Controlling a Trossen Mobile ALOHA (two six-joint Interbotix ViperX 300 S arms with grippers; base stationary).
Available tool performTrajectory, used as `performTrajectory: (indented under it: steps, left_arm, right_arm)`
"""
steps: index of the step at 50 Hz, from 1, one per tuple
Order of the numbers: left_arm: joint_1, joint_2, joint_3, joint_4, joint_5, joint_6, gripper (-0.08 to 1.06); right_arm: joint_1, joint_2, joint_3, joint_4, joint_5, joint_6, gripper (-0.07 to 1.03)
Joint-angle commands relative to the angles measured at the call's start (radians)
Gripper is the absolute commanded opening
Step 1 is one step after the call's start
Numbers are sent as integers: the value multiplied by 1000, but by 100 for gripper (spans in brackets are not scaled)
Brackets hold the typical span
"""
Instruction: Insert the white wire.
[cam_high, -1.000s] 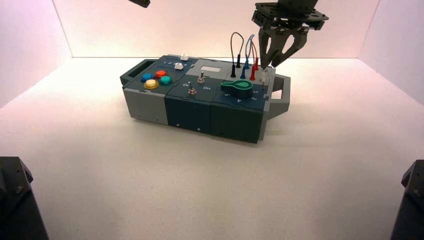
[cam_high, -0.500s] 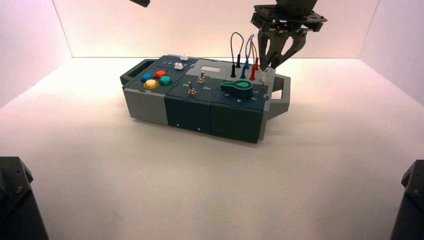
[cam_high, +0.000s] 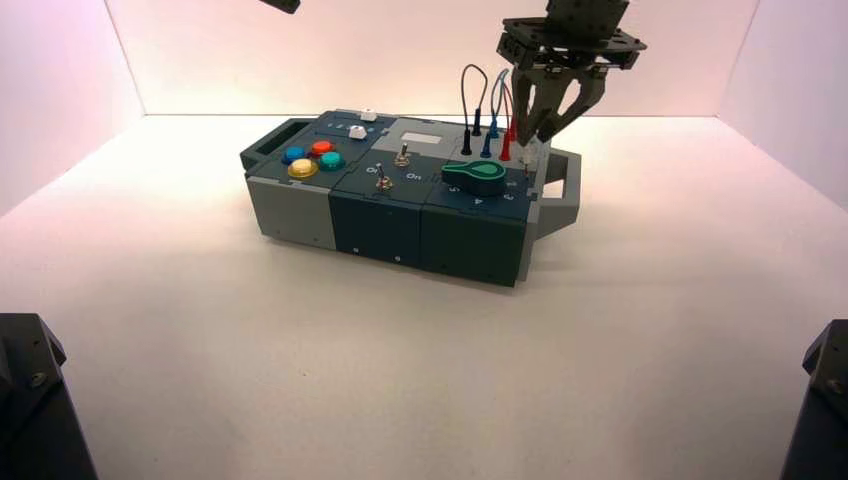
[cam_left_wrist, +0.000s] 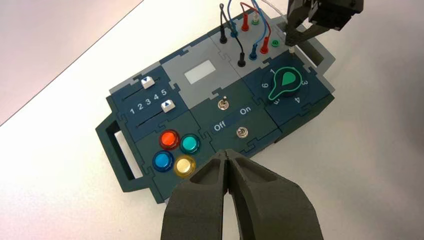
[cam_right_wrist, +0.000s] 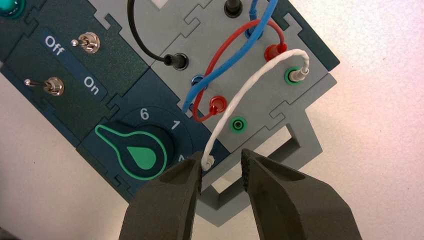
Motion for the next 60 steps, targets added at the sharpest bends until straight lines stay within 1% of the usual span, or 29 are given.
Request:
performTrajectory:
  steps: [1, 18, 26, 27, 33, 39, 47, 60]
  left_arm:
    - [-2, -9, -11, 3, -6, 5, -3]
    - [-2, -11, -11, 6, -6, 5, -3]
    - [-2, -11, -11, 6, -6, 5, -3]
    - [-2, -11, -11, 6, -6, 5, -3]
    - [-2, -11, -11, 8, -8, 5, -3]
    - [-2, -11, -11, 8, -8, 5, -3]
    - [0, -11, -9, 8, -6, 5, -3]
    - [2, -11, -8, 9, -14, 5, -3]
  right_arm:
    - [5, -9, -29, 3, 0, -6, 42]
    - [3, -3, -31, 3, 2, -5, 39]
    - [3, 0, -31, 3, 2, -5, 34]
    - [3, 3, -31, 3, 2, -6, 31]
    - [3, 6, -31, 3, 3, -6, 26]
    - [3, 5, -31, 3, 3, -6, 17]
    - [3, 2, -29, 3, 3, -6, -2]
    - [3, -25, -9, 3, -29, -5, -2]
